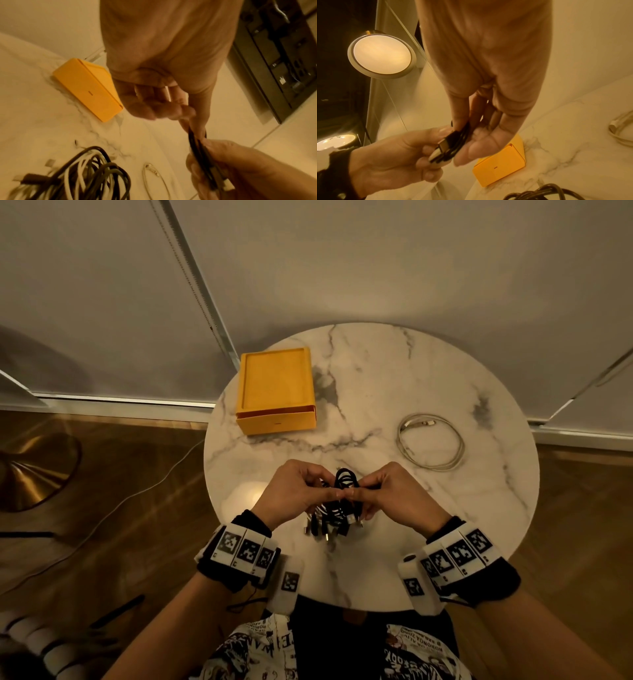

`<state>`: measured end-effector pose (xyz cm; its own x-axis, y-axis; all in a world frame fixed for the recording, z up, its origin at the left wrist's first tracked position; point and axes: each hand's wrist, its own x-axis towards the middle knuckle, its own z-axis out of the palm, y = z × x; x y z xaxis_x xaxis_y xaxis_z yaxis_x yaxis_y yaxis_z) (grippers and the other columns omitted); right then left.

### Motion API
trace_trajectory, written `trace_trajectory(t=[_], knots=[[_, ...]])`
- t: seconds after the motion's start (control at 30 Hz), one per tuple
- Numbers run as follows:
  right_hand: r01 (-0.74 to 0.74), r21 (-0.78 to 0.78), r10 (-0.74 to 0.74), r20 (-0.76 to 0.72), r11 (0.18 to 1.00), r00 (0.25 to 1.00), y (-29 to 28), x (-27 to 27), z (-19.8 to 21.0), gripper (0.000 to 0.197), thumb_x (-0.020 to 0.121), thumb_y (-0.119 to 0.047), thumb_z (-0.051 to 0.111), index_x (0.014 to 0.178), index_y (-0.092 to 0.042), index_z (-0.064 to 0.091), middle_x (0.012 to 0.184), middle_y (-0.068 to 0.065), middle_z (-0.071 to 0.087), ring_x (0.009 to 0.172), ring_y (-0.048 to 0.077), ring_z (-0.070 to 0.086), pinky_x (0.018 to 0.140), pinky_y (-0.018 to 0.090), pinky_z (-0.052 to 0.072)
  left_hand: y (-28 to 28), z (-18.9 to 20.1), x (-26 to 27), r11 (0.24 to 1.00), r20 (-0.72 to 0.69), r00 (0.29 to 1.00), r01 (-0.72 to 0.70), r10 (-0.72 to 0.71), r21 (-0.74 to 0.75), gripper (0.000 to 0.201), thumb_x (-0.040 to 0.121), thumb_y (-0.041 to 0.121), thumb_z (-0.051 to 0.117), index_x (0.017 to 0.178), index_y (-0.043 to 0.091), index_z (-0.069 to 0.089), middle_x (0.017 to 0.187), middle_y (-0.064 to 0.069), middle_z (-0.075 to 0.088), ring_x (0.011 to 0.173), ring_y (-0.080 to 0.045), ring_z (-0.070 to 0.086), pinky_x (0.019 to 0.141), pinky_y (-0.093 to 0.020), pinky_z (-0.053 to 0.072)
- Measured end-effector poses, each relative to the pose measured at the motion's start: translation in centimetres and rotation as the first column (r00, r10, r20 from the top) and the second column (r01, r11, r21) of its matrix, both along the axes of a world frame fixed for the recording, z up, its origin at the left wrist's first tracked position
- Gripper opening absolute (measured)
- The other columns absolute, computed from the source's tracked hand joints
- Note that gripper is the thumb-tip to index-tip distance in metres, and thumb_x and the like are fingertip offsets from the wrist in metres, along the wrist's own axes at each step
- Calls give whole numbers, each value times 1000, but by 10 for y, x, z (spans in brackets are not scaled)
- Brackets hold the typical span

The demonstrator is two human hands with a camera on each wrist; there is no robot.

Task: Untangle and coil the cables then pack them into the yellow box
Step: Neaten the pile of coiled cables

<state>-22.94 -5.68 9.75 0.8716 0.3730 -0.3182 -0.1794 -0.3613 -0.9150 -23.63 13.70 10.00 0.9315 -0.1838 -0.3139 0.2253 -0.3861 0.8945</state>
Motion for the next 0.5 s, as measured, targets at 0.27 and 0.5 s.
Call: trace_trajectory(t=[0.27, 0.5], knots=[[31, 0, -31, -54, 1000, 998, 0, 0, -9, 13, 88, -11, 68, 86, 1, 75, 64, 11, 72, 55, 24, 70, 62, 38, 58, -20, -19, -10, 980, 285, 954, -138, 93, 142, 11, 82, 7, 69, 78, 13, 59, 74, -3, 69, 55, -7, 64, 50, -28, 55], [35, -1, -35, -81, 999, 996, 4, 0, -12, 7, 86, -5, 69, 85, 1, 72, 68, 20, 71, 55, 28, 69, 60, 38, 60, -28, -35, -18, 961, 410, 906, -197, 104, 191, 11, 81, 4, 62, 83, 8, 52, 52, -5, 53, 44, -16, 41, 45, -30, 38]])
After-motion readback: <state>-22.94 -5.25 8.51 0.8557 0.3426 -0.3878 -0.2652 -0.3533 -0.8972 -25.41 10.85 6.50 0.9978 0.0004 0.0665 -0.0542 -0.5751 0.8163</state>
